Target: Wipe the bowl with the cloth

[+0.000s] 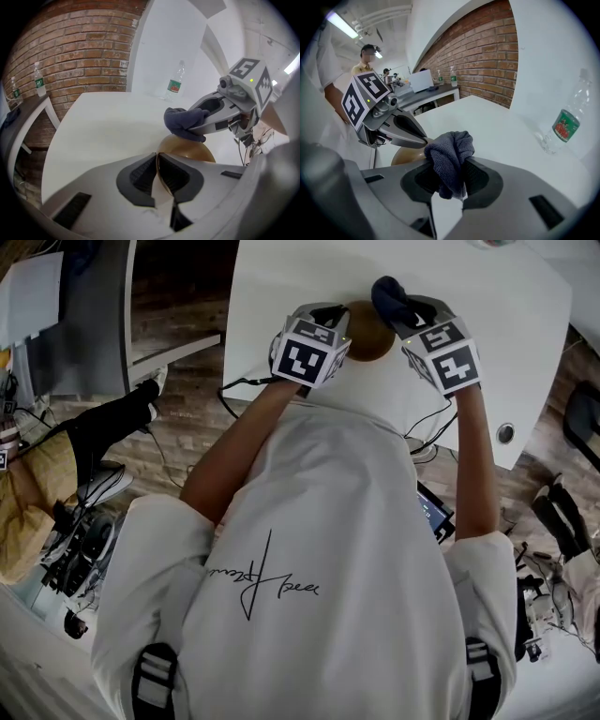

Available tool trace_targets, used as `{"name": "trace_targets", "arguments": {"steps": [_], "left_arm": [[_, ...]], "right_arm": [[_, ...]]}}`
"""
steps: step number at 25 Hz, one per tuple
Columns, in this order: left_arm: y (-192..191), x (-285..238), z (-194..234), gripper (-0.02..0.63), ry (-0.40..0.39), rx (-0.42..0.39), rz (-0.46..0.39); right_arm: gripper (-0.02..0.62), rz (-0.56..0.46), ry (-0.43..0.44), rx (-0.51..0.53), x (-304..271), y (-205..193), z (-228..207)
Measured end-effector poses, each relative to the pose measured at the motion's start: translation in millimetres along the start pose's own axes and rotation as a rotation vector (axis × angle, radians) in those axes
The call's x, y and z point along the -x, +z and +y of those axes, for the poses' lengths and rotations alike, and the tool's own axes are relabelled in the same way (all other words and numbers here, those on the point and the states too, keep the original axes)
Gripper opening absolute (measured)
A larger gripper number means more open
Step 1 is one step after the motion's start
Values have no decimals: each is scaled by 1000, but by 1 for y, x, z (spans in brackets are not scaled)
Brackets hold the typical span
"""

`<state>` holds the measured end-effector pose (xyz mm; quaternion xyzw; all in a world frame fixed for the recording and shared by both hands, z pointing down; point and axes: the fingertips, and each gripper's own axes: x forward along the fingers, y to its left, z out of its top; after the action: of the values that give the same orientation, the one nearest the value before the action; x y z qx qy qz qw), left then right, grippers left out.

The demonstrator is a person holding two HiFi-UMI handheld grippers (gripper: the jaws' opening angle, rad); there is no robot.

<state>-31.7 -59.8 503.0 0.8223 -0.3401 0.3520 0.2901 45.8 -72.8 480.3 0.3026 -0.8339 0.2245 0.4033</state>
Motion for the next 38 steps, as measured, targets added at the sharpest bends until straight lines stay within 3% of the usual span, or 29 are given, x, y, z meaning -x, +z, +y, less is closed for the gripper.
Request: {"name": "trace_targets", "arguments": {"steps": [16,29,38], "left_arm": [[-3,3,-2,21,-1,-12,-9],[-6,7,2,21,0,-7,-6],[-5,6,3,21,-1,-6,-4]], "right_arm": [[98,-6,-7,23,-6,10,8],[98,-5,-57,142,-19,21,19],[98,-10,-58,163,-23,30,26]]}}
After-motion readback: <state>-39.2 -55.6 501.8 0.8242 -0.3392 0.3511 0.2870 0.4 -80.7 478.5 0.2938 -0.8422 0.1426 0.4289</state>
